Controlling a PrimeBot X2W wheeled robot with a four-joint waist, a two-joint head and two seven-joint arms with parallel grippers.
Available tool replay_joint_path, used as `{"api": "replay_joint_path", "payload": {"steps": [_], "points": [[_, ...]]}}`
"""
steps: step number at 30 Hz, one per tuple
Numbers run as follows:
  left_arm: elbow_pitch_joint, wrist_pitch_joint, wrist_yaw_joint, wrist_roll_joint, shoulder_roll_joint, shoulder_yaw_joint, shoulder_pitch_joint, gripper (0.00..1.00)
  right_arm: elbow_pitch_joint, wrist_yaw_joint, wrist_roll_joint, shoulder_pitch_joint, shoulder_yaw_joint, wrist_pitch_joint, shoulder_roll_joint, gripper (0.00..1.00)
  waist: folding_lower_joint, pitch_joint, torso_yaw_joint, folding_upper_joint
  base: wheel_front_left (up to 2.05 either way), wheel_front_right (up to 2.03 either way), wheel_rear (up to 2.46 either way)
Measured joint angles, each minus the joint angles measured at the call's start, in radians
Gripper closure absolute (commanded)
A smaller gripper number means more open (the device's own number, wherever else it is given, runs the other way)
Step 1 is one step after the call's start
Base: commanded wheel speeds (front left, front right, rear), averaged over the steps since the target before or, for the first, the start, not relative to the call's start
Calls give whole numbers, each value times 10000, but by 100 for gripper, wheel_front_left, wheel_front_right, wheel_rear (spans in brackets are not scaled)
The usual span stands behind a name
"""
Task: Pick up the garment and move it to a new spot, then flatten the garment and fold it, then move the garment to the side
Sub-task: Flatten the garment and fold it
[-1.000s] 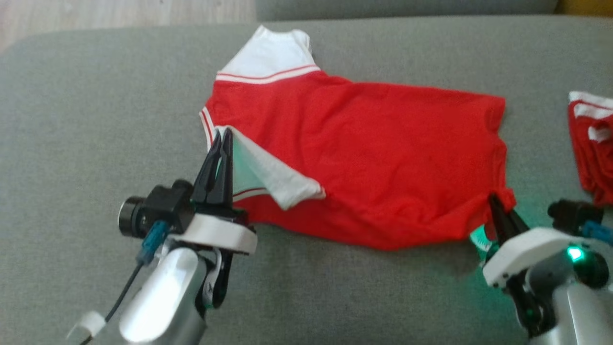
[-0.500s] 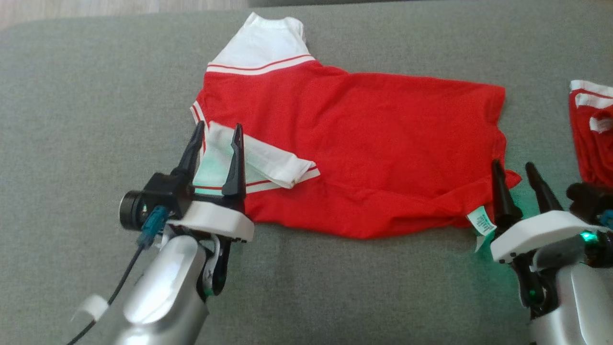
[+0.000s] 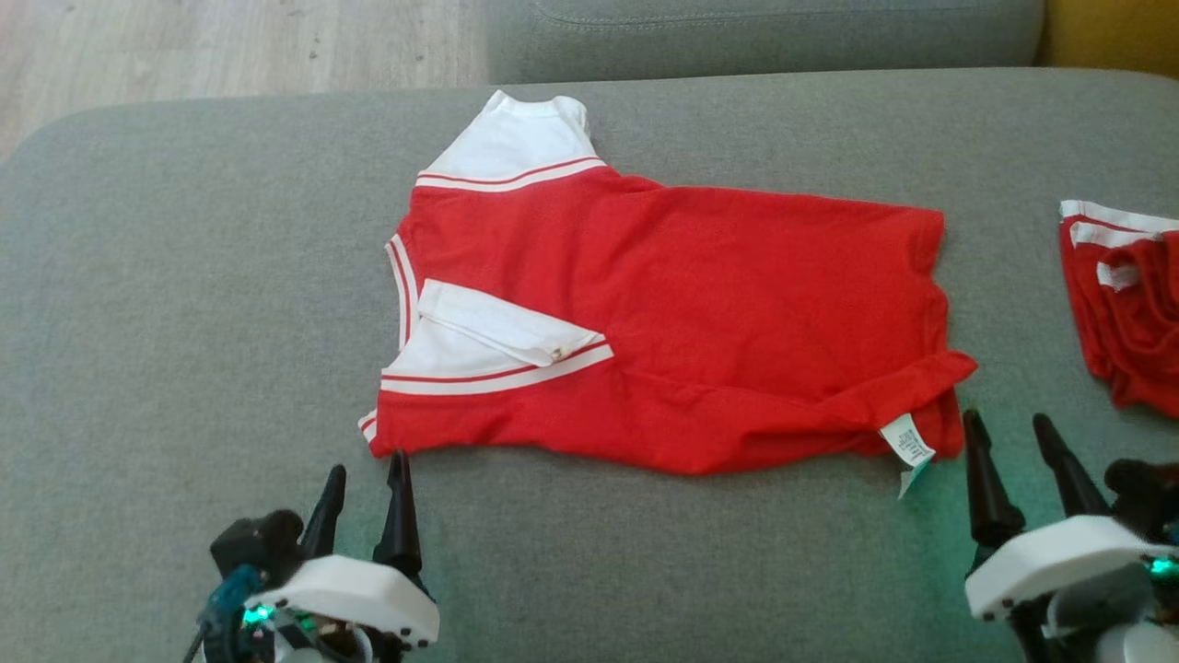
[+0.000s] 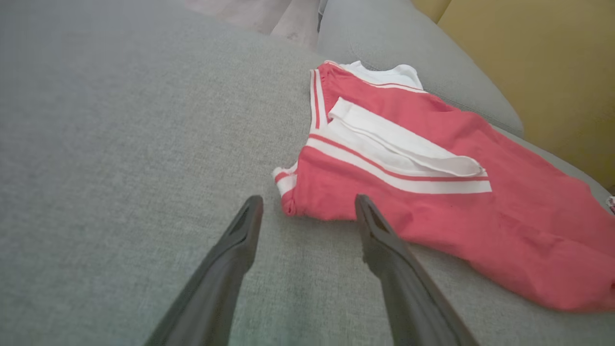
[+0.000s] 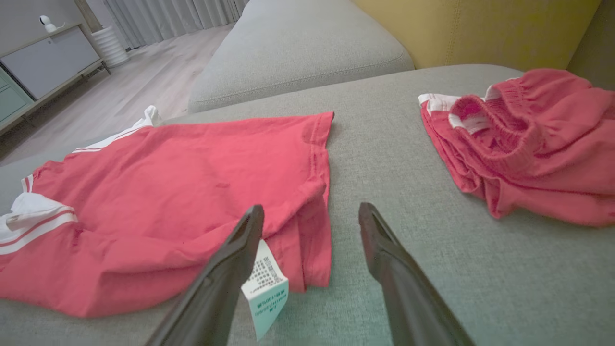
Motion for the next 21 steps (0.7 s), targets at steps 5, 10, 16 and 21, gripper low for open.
{"api": "replay_joint_path", "payload": {"steps": [5, 10, 16, 21], "points": [[-50, 253, 4, -405, -36, 282, -80, 0, -270, -2, 0, 110, 234, 178, 4, 0, 1, 158, -196, 0, 0, 0, 0], [359, 502, 56, -616, -56, 372, -545, 0, -341, 0, 0, 61, 481, 351, 6, 0, 3, 526, -434, 0, 0, 0, 0], [871, 581, 73, -755, -71, 554, -901, 93, 33, -2, 59, -187, 543, 393, 6, 0, 4, 879, -655, 0, 0, 0, 0], [1124, 290, -27, -757, -130, 608, -1091, 100, 717, -2, 209, -709, 564, 332, 4, 0, 4, 1042, -699, 0, 0, 0, 0]]}}
